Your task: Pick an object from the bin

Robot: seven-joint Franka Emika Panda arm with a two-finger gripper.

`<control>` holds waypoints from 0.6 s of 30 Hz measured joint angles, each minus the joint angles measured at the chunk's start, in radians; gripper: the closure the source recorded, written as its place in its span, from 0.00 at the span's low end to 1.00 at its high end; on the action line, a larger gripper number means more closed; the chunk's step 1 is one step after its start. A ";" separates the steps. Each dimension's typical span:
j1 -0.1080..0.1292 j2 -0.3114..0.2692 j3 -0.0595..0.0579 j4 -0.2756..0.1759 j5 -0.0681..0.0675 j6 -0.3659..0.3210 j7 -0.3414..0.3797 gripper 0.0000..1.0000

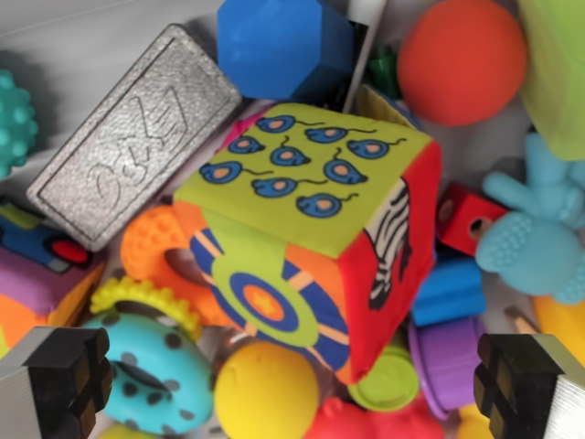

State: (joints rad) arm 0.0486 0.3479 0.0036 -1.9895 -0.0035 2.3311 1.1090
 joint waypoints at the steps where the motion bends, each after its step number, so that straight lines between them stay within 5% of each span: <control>1: 0.000 0.007 0.000 -0.001 0.000 0.009 0.000 0.00; 18: -0.001 0.112 -0.001 -0.014 0.000 0.126 0.001 0.00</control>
State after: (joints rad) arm 0.0478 0.4602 0.0027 -2.0040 -0.0031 2.4569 1.1100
